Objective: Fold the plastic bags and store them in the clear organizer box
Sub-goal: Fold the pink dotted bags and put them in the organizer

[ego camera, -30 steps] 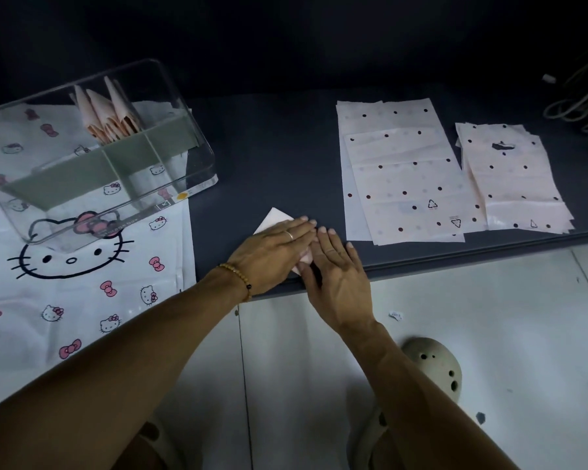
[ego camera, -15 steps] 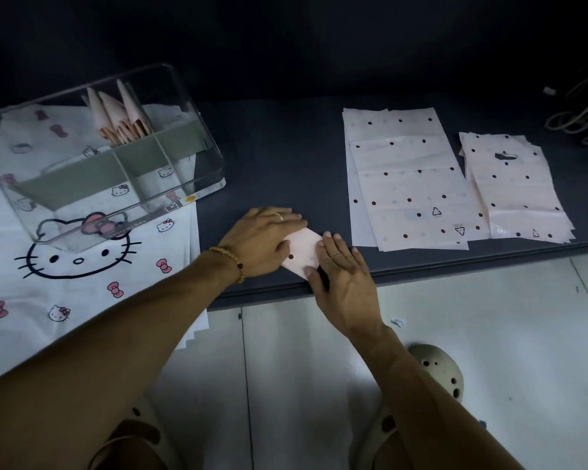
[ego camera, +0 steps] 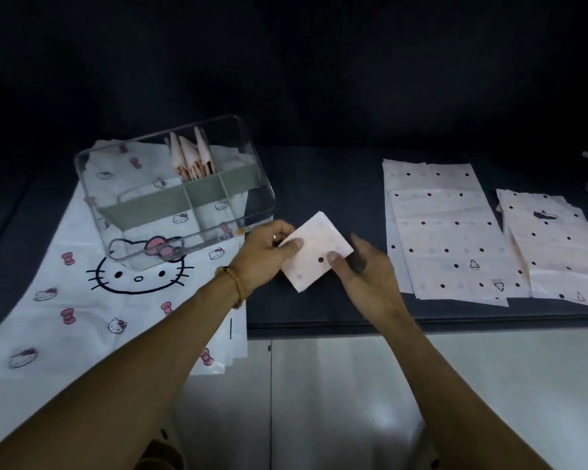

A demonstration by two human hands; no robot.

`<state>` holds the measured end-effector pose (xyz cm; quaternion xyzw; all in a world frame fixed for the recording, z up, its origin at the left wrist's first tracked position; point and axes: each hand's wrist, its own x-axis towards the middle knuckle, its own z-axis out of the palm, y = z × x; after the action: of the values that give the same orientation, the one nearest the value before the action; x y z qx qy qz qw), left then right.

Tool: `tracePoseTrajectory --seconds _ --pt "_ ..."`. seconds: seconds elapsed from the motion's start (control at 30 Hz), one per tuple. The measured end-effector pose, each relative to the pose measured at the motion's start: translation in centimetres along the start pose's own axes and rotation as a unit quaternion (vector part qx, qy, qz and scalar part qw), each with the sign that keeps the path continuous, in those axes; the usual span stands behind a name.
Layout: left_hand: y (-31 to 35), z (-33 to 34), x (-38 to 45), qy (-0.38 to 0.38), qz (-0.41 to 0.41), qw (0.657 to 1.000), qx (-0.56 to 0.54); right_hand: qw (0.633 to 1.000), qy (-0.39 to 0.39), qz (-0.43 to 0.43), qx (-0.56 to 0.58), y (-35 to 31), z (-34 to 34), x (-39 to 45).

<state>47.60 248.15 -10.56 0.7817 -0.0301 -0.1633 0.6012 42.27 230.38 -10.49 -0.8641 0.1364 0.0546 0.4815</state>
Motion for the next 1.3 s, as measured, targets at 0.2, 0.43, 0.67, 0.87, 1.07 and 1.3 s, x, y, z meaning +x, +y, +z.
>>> tracePoseTrajectory --seconds 0.2,0.43,0.67,0.87,1.07,1.3 --pt "1.9 -4.6 0.3 0.104 -0.032 0.981 -0.163 0.987 -0.021 -0.026 0.157 -5.7 3.1 2.9" --pt "2.1 -8.7 4.1 0.314 0.014 0.949 -0.023 0.986 0.052 -0.045 0.153 -9.3 6.2 6.9" --pt "1.1 -11.0 8.7 0.401 -0.117 0.891 0.178 0.978 0.151 -0.087 0.116 -11.5 7.3 9.1" --pt "0.5 -12.9 8.5 0.424 -0.104 0.870 0.229 0.975 0.133 -0.129 0.122 -13.3 8.8 9.7" --pt "-0.1 -13.3 6.9 0.414 -0.073 0.888 0.186 0.981 0.116 -0.092 0.125 -15.1 11.9 10.9" --pt "0.0 -13.4 6.3 0.422 -0.048 0.899 0.111 0.972 0.062 -0.197 -0.110 -15.6 14.8 11.4"
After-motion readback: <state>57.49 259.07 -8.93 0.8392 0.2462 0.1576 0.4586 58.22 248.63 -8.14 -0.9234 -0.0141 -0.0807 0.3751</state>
